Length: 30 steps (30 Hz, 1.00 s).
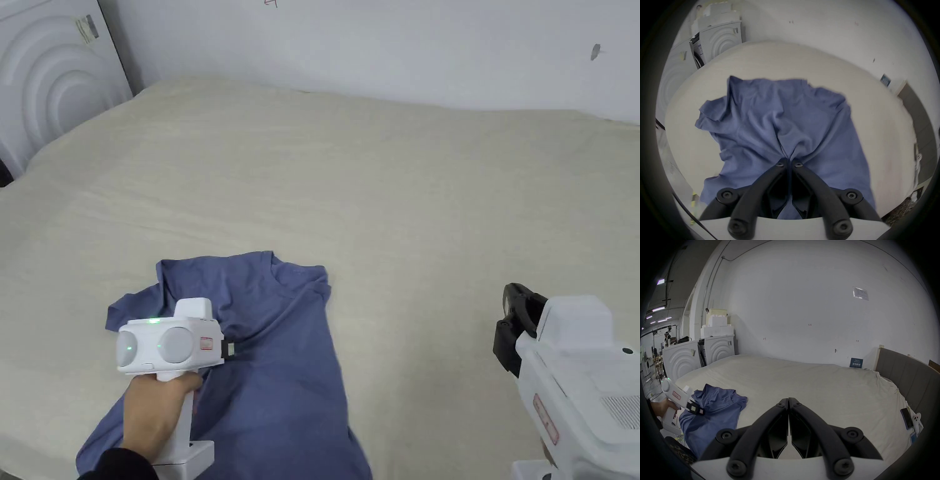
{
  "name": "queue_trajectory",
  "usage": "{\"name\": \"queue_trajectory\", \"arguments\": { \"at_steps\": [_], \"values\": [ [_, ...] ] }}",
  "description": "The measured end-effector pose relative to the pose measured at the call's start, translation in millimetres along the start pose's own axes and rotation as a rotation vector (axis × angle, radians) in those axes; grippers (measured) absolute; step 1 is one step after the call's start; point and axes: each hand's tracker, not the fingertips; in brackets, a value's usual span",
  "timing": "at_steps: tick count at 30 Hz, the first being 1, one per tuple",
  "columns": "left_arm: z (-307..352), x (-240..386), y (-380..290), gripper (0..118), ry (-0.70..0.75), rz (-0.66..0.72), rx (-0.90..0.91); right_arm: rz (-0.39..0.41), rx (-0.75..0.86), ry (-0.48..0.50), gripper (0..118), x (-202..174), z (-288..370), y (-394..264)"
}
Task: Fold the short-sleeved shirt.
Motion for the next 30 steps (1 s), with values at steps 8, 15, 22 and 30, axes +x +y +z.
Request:
{"name": "queue_trajectory", "arguments": {
  "at_steps": [8,15,22,30],
  "values": [
    [90,20,38,0,-0.156,0.020,0.165,-0.023,0.054,-0.043,0,28,41,9],
    [151,95,79,0,-0.217,-0.142,0.304,-0.043,0.095,-0.101,0,60,79,12],
    [205,184,108,0,-0.358,-0.268,0.419,-0.042,0.135,-0.180,0,101,116,12],
    [232,278,122,0,-0.460,-0.423,0.491,-0.044,0.177,-0.275,0,137,152,16]
  ]
}}
